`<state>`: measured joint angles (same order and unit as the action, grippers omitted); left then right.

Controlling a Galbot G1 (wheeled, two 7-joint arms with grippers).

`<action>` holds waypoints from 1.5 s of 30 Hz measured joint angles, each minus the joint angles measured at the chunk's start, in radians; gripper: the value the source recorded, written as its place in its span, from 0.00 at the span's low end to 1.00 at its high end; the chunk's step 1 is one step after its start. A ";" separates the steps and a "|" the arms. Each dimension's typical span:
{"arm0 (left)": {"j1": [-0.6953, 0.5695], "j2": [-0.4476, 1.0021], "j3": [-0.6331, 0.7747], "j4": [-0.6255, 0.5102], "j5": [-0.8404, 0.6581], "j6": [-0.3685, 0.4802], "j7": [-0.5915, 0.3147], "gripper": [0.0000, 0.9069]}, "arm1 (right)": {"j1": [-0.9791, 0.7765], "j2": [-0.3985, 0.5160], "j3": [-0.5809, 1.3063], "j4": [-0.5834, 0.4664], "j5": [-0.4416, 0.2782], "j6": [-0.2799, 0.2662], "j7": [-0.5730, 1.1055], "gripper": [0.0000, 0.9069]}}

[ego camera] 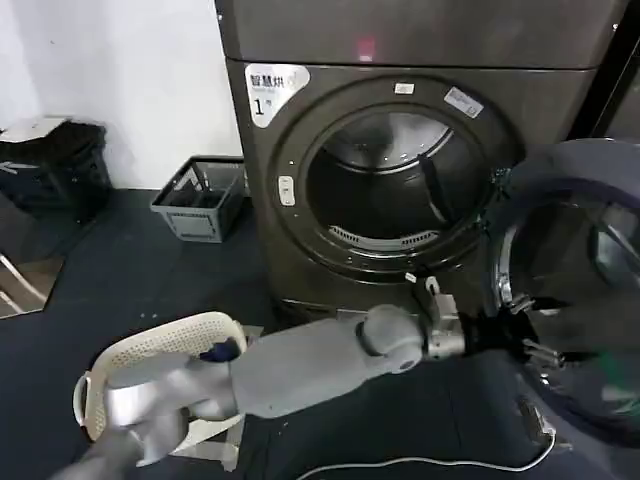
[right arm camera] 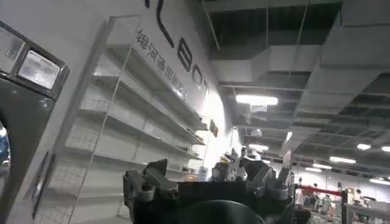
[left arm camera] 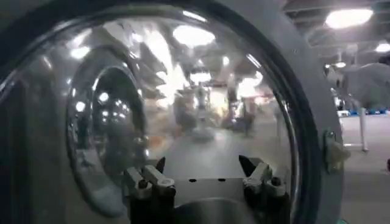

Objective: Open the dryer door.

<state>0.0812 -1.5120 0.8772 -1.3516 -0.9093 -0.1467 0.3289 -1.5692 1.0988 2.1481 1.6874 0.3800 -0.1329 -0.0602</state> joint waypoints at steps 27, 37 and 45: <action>-0.009 -0.097 -0.100 0.214 0.133 -0.081 -0.149 1.00 | 0.006 0.003 -0.019 0.001 -0.011 0.019 -0.003 1.00; 0.018 -0.097 -0.121 0.162 0.246 -0.274 -0.162 1.00 | 0.006 -0.004 -0.023 0.005 -0.011 0.019 -0.004 1.00; 0.048 0.101 -0.127 -0.007 0.237 -0.252 -0.183 1.00 | 0.017 -0.006 -0.031 0.018 -0.012 0.019 -0.005 1.00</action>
<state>0.1290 -1.4110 0.7501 -1.3585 -0.6724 -0.3991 0.1458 -1.5526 1.0925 2.1167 1.7053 0.3677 -0.1138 -0.0653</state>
